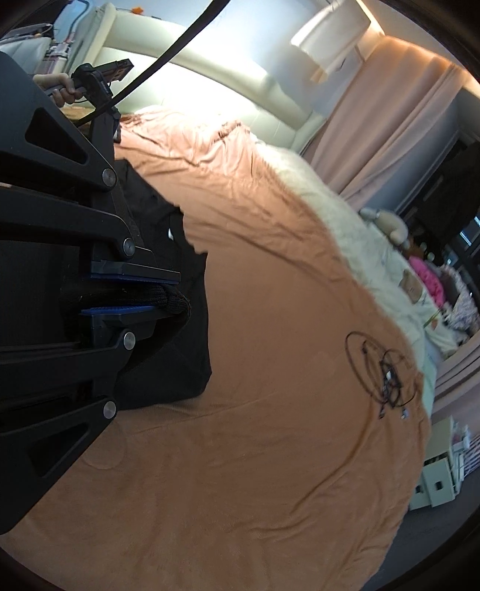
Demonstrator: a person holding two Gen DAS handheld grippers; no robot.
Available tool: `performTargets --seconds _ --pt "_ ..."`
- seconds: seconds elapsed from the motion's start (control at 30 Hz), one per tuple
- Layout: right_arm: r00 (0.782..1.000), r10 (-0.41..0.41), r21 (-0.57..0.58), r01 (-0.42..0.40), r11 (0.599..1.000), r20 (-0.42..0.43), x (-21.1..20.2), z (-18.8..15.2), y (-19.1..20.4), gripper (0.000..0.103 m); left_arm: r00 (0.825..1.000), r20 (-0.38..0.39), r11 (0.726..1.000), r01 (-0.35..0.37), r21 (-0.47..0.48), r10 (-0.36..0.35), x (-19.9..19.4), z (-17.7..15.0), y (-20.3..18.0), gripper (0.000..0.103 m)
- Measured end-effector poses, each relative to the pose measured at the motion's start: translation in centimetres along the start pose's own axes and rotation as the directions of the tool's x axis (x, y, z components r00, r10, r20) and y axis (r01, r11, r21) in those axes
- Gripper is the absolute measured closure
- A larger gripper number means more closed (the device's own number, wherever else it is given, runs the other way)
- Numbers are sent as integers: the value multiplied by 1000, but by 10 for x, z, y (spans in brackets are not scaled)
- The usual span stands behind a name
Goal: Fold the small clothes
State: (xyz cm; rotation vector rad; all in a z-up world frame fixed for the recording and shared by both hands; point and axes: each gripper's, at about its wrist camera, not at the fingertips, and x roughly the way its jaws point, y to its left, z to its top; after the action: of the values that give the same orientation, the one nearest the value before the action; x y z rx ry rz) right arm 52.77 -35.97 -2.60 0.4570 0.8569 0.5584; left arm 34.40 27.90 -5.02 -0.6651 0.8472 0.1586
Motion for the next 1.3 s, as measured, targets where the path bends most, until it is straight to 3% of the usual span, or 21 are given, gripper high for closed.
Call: performTargets --seconds 0.2,0.3,0.33,0.37,0.4,0.43,0.47,0.7,0.77,0.93,1.13,1.23,1.3 --pt "997 -72 -2 72 997 -38 34 14 6 93 998 -53 999 -39 -22 38 48 14 13 91" --pt "990 -117 -11 117 993 -83 55 22 9 89 994 -92 998 -67 -23 65 69 19 19 81" --pt "985 -138 -21 137 990 -101 61 23 12 87 992 -98 997 -80 -17 78 72 21 20 72" --pt "982 -156 -36 153 988 -109 65 24 15 80 991 -95 995 -97 -3 96 74 22 21 57" --pt "980 -170 -53 165 985 -108 66 24 18 58 990 -86 994 -108 17 110 73 23 21 49" --pt "977 -186 -76 179 981 -102 66 24 22 43 990 -74 992 -118 39 120 71 23 21 40" --pt "974 -208 -106 198 974 -89 64 23 28 27 989 -68 990 -127 58 131 70 22 21 38" --pt "949 -295 -246 261 933 -112 60 2 52 24 965 -112 953 -209 219 237 69 6 12 34" --pt "940 -317 -281 271 920 -130 60 -4 58 22 957 -131 935 -215 281 260 71 -5 5 27" --pt "906 -383 -379 295 877 -182 64 -16 73 21 931 -185 883 -215 417 314 82 -33 -8 23" --pt "847 -474 -454 332 827 -242 86 -29 76 21 876 -223 822 -274 500 427 102 -52 -1 23" --pt "804 -547 -496 385 778 -234 102 -31 71 21 867 -214 806 -292 515 450 110 -53 0 23" --pt "790 -576 -508 415 755 -211 111 -30 71 21 864 -195 796 -311 519 464 115 -49 1 23"
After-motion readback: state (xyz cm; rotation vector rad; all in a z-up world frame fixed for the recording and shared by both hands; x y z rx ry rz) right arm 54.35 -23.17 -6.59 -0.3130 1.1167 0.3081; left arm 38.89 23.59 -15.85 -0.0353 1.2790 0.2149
